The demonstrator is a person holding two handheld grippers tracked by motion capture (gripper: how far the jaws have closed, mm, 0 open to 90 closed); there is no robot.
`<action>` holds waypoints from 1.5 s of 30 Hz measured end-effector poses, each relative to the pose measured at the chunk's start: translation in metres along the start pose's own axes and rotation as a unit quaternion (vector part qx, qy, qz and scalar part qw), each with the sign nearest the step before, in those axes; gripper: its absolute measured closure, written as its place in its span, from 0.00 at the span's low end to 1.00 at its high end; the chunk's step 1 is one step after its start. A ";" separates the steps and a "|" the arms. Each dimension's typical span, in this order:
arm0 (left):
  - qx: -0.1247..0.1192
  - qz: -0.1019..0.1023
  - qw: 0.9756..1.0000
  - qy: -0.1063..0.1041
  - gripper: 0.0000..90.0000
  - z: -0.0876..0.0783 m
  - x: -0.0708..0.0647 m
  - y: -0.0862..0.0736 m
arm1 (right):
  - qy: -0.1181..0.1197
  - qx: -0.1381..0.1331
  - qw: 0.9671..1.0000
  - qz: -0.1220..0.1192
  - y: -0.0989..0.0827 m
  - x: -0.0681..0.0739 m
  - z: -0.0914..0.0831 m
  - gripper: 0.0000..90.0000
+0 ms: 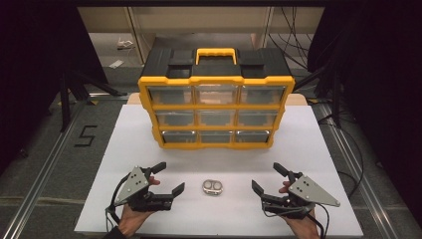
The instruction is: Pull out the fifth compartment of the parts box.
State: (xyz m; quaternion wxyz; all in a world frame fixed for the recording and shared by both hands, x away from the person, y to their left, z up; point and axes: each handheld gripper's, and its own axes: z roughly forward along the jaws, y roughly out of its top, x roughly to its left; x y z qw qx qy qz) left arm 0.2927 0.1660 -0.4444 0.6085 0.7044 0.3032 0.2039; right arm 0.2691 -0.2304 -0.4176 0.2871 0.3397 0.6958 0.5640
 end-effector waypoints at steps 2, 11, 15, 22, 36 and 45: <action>0.000 0.000 1.000 0.000 0.12 0.000 0.000 0.000 | 0.000 0.001 1.000 -0.001 0.000 0.000 0.000 0.18; 0.002 -0.001 1.000 -0.001 0.12 0.001 0.000 0.000 | -0.001 -0.004 1.000 -0.018 0.010 -0.002 0.004 0.19; 0.003 -0.003 1.000 -0.002 0.12 0.001 0.001 0.000 | 0.005 -0.004 1.000 -0.014 0.019 -0.007 0.006 0.19; 0.002 -0.003 1.000 -0.001 0.13 0.000 0.001 0.000 | 0.011 0.001 1.000 -0.025 0.034 -0.012 0.011 0.19; 0.002 -0.002 1.000 -0.002 0.13 0.000 0.001 0.000 | 0.002 -0.005 0.996 -0.091 0.055 -0.009 0.022 0.20; 0.001 -0.003 1.000 -0.003 0.13 0.000 0.001 0.000 | -0.009 -0.007 0.992 -0.128 0.067 -0.005 0.036 0.20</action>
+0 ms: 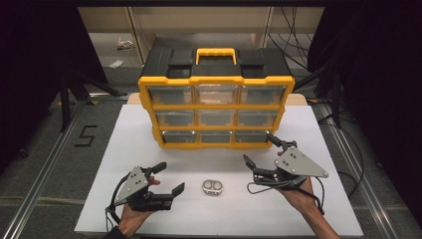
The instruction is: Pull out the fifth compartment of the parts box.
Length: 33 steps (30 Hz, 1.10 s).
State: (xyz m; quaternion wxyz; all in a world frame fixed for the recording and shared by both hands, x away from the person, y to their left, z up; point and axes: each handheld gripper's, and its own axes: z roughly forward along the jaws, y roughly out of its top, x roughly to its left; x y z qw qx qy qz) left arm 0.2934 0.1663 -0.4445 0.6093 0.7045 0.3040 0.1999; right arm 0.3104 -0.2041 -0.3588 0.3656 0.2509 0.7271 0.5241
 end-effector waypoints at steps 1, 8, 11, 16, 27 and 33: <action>0.000 0.000 1.000 0.000 0.13 0.000 0.000 0.000 | -0.001 0.001 1.000 -0.003 0.001 0.000 0.001 0.20; -0.001 0.001 1.000 0.000 0.13 0.000 0.000 0.000 | -0.013 0.006 0.999 -0.037 0.006 0.001 0.016 0.20; -0.001 0.000 1.000 0.000 0.13 0.000 0.000 0.000 | -0.016 0.007 0.999 -0.047 0.008 0.002 0.019 0.20; -0.002 0.001 1.000 0.000 0.13 0.000 -0.001 0.000 | -0.026 0.012 0.997 -0.078 0.009 0.004 0.027 0.21; -0.003 0.000 1.000 -0.001 0.13 0.000 -0.001 0.000 | -0.037 0.010 0.993 -0.107 0.018 0.003 0.038 0.22; -0.003 0.000 1.000 -0.001 0.13 -0.001 -0.001 0.000 | -0.043 0.016 0.990 -0.135 0.021 0.006 0.053 0.23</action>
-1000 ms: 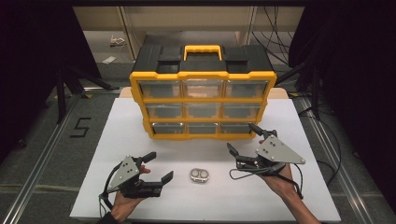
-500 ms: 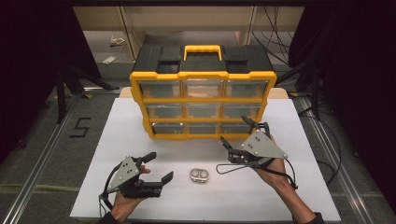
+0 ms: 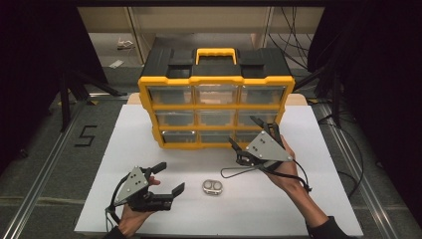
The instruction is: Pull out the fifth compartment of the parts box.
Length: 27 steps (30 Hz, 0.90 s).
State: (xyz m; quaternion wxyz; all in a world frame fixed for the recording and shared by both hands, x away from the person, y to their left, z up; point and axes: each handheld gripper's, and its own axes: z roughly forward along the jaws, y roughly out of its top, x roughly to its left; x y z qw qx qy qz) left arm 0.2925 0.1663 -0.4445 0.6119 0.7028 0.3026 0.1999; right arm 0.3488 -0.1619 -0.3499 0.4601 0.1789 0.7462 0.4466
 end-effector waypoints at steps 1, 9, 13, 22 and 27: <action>0.000 0.000 1.000 -0.001 0.13 0.000 0.000 0.000 | -0.004 0.002 1.000 -0.007 0.001 0.001 0.002 0.23; -0.001 0.001 1.000 -0.002 0.13 0.000 0.000 0.000 | -0.011 0.011 0.999 -0.035 0.002 0.006 0.018 0.24; -0.002 -0.001 1.000 -0.002 0.13 0.000 0.000 0.000 | -0.015 0.017 0.998 -0.059 0.002 0.009 0.026 0.25; -0.003 -0.001 1.000 -0.002 0.13 -0.001 0.000 0.001 | -0.025 0.025 0.995 -0.096 0.004 0.012 0.039 0.26; -0.004 -0.001 1.000 -0.002 0.13 -0.001 0.000 0.001 | -0.031 0.027 0.991 -0.126 0.005 0.017 0.051 0.28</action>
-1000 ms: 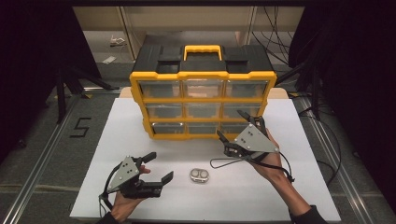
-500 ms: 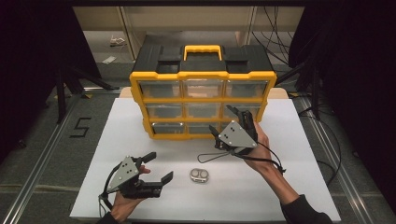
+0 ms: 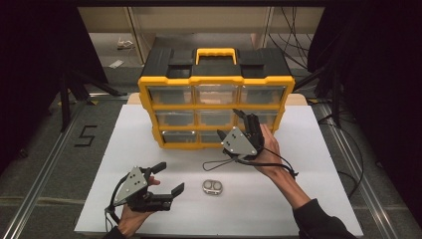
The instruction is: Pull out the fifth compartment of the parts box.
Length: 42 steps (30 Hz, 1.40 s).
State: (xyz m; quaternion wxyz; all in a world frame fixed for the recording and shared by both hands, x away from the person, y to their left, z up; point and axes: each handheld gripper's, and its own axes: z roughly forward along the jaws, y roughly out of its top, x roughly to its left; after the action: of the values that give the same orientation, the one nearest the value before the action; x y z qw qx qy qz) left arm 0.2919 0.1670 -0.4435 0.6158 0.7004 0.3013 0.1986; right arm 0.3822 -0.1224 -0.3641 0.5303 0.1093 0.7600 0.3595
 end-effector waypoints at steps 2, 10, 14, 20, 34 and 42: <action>0.000 0.000 1.000 -0.001 0.13 0.000 0.000 0.000 | -0.006 0.004 1.000 -0.016 0.000 0.002 0.004 0.28; 0.000 0.000 1.000 -0.002 0.13 0.000 0.000 0.000 | -0.017 0.014 0.999 -0.042 0.000 0.007 0.017 0.31; 0.000 0.001 1.000 -0.003 0.13 0.000 -0.001 0.000 | -0.027 0.016 0.998 -0.058 0.001 0.009 0.021 0.32; -0.001 0.001 1.000 -0.003 0.13 -0.001 0.000 0.000 | -0.041 0.019 0.995 -0.085 0.002 0.011 0.028 0.35; -0.004 0.001 1.000 -0.004 0.13 -0.001 -0.001 0.001 | -0.071 0.023 0.987 -0.145 0.001 0.015 0.037 0.45; -0.004 0.001 1.000 -0.004 0.13 -0.001 -0.001 0.001 | -0.085 0.022 0.982 -0.170 0.000 0.018 0.040 0.51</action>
State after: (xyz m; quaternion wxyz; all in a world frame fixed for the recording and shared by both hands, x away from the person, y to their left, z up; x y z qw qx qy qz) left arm 0.2905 0.1672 -0.4424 0.6199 0.6986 0.2977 0.1977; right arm 0.4104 -0.0949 -0.3847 0.6438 0.0206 0.7272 0.2371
